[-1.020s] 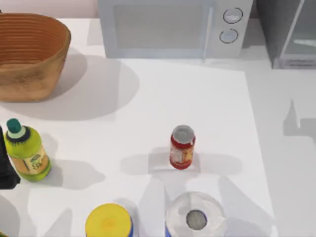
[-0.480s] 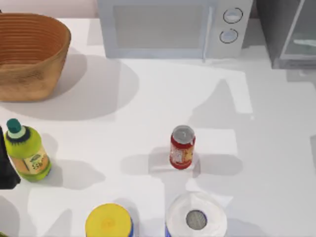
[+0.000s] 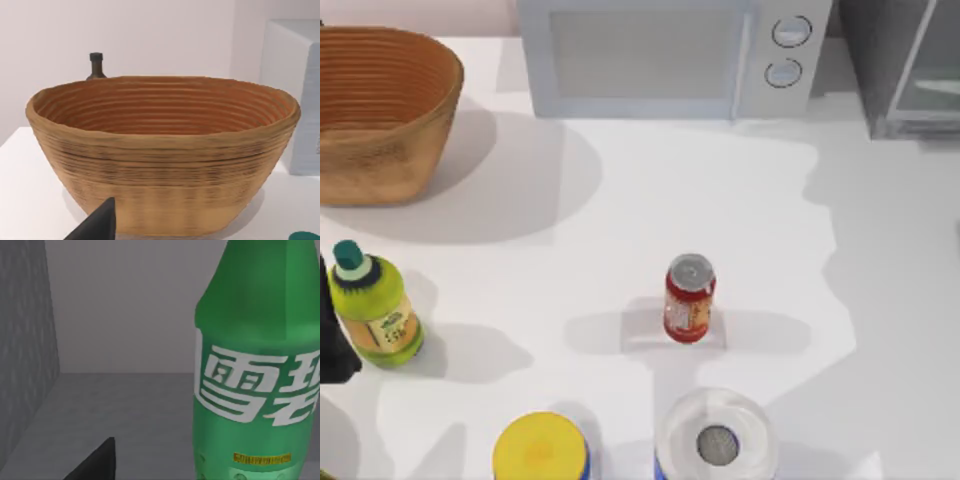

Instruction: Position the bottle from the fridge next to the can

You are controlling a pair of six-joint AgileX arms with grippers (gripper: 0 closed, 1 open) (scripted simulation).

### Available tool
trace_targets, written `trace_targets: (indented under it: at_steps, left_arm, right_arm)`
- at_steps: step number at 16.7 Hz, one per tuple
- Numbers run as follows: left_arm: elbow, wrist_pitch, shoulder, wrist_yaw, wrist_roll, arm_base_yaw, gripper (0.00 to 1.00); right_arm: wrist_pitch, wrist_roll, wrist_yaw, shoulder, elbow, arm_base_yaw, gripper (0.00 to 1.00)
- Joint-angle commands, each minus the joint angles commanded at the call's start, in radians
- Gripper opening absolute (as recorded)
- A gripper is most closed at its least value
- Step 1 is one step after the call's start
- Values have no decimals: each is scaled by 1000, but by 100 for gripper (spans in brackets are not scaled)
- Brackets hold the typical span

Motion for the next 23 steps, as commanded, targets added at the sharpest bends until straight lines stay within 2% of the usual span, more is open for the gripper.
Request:
trace_targets:
  at_steps: [7,15,20,23]
  left_arm:
    - [0,0,0,0,0,0,100]
    - [0,0,0,0,0,0,100]
    - [0,0,0,0,0,0,100]
    - [0,0,0,0,0,0,100]
  right_arm:
    - [-7,0,3,10,14,5,100]
    - [-132,-1,24,143,277,22,100]
    - [-145,-2,26,155,300,24,100]
    - [-145,-2,26,155,300,24,77]
